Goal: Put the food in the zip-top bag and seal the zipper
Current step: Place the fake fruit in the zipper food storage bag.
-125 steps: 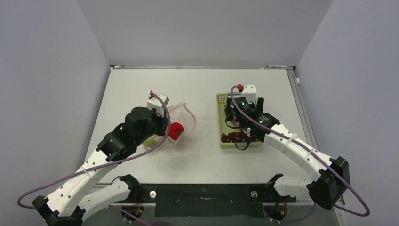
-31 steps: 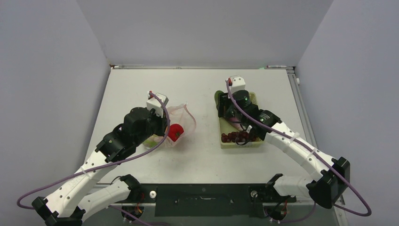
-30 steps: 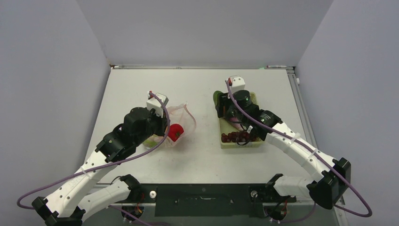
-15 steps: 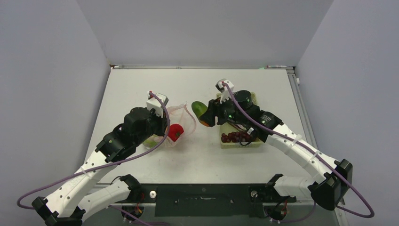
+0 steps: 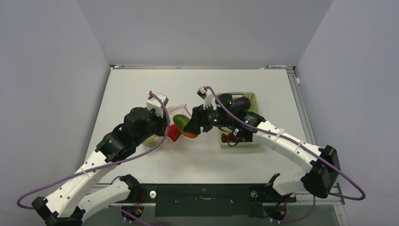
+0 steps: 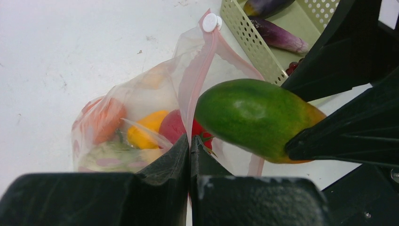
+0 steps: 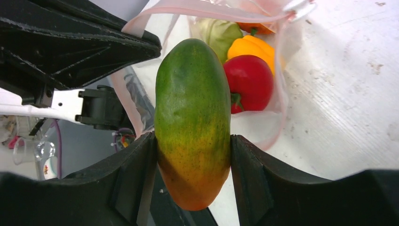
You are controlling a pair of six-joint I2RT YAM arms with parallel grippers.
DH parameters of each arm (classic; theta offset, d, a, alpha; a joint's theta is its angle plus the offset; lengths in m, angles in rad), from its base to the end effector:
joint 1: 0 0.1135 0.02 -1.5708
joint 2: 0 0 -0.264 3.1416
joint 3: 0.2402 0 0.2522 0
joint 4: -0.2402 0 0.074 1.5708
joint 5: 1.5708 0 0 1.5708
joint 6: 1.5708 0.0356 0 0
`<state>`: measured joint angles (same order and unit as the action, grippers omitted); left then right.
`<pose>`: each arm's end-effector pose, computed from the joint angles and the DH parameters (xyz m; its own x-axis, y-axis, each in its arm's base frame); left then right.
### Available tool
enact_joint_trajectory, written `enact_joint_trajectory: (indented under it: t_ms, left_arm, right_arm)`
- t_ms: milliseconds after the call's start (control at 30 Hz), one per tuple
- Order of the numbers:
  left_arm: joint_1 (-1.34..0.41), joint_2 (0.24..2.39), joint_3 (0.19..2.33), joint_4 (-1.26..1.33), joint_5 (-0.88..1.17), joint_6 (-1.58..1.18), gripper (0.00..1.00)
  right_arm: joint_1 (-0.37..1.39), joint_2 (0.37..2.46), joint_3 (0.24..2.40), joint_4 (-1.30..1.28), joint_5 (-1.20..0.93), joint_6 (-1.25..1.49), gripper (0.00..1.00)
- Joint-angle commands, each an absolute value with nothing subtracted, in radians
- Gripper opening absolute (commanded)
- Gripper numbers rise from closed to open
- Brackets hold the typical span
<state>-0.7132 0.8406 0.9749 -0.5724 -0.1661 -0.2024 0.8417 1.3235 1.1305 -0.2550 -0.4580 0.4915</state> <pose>0.1380 -0.1116 0.3562 -0.4212 0.1023 -0.9012 0.4567 0.8824 -0.1133 0.1900 0.2363 0.3355 -0.6954 -0.1431 -0.7042 -0.6876 0.4172 0.5942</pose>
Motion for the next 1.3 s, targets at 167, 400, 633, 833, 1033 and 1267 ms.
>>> enact_joint_trajectory:
  t_ms: [167, 400, 633, 833, 1033, 1267]
  left_arm:
    - [-0.710, 0.819, 0.986, -0.534, -0.149, -0.207, 0.00]
    - [-0.710, 0.819, 0.986, -0.536, -0.143, -0.206, 0.00]
    - [-0.710, 0.820, 0.985, -0.537, -0.142, -0.206, 0.00]
    - [-0.709, 0.820, 0.985, -0.538, -0.142, -0.206, 0.00]
    - [-0.710, 0.818, 0.985, -0.538, -0.145, -0.206, 0.00]
    - [-0.710, 0.814, 0.986, -0.538, -0.145, -0.206, 0.00]
  right_arm:
    - [0.904, 1.405, 1.217, -0.142, -0.379, 0.652, 0.34]
    - [0.925, 1.441, 1.226, -0.112, -0.252, 0.752, 0.33]
    - [0.989, 1.484, 1.259, -0.107, -0.117, 0.793, 0.37]
    - [1.039, 1.528, 1.269, -0.070, -0.031, 0.833, 0.39]
    - [1.057, 1.547, 1.252, -0.019, 0.012, 0.876, 0.46]
    - [1.070, 1.567, 1.247, 0.026, 0.035, 0.892, 0.67]
